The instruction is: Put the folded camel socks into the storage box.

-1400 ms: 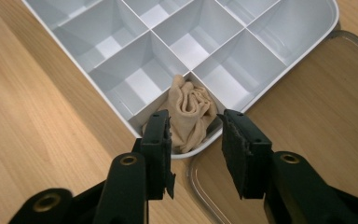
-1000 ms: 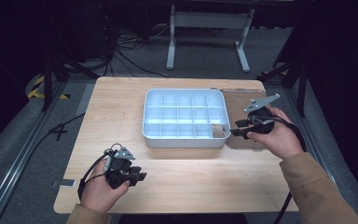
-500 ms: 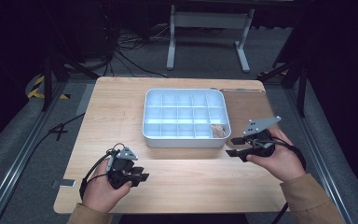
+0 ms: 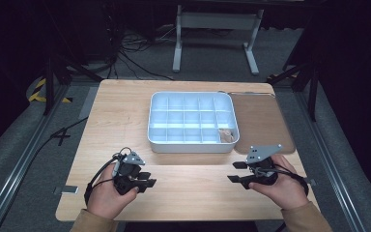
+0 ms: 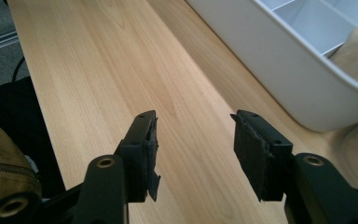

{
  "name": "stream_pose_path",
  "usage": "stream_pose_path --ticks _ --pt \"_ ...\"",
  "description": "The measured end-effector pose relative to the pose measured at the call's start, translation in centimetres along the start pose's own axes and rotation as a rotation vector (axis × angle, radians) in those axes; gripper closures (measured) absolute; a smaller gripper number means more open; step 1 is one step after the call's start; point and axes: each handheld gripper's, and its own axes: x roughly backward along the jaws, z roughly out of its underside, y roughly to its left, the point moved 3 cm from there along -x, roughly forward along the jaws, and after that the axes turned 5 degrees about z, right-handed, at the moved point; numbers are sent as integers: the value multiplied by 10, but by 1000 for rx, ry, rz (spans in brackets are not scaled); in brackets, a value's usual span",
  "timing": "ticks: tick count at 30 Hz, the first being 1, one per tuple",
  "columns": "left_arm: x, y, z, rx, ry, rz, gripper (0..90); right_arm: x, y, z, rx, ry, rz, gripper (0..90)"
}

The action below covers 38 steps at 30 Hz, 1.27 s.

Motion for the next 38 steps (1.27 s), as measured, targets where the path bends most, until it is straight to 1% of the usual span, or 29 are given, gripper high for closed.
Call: stream_pose_path --ticks 3,5,6,7,9,10,11,12,14,15,17,18,19,20,26,29,34,35,37,38 --pt "0 0 0 -5 1 -1 646 -10 3 9 -22 -13 -11 502" --pt "0 0 0 -4 1 -2 641 -16 3 15 -22 6 -11 501" --pt "0 0 0 -7 3 -3 640 -18 3 17 -23 6 -10 502" --pt "-1 0 0 -9 6 -3 638 -19 2 19 -34 -6 -6 505" --pt "-1 0 0 -8 17 2 634 -21 1 21 -44 -15 4 506" --pt "-2 0 0 0 23 2 630 -22 2 23 -50 -13 7 505" --pt "-3 1 0 -9 23 0 628 -24 2 24 -53 -12 10 503" --pt "-4 1 1 -7 30 2 624 -26 2 26 -56 -11 10 500" --pt "-6 2 1 -6 46 2 619 -30 2 31 -62 0 7 495" --pt "-8 2 2 -5 53 9 614 -33 2 33 -66 7 9 490" --pt "-10 2 3 2 69 7 608 -38 2 38 -57 17 18 485" --pt "-11 3 3 -8 75 6 606 -40 2 41 -50 26 25 485" --pt "-12 4 3 -8 80 8 604 -42 2 42 -53 31 24 481" --pt "-12 4 4 -6 86 9 601 -43 1 44 -56 28 19 476" --pt "-16 5 5 -7 106 9 593 -47 3 49 -47 8 49 465" --pt "-17 5 5 -8 111 10 589 -49 5 52 -36 -2 57 457" --pt "-18 5 5 -15 117 13 578 -55 8 56 -31 -1 44 449" --pt "-19 6 5 -22 114 13 575 -56 8 56 -33 -2 44 446" --pt "-20 6 5 -23 110 16 563 -57 8 57 -29 -6 46 438" --pt "-21 7 6 -35 103 16 548 -58 8 57 -27 -8 46 436"
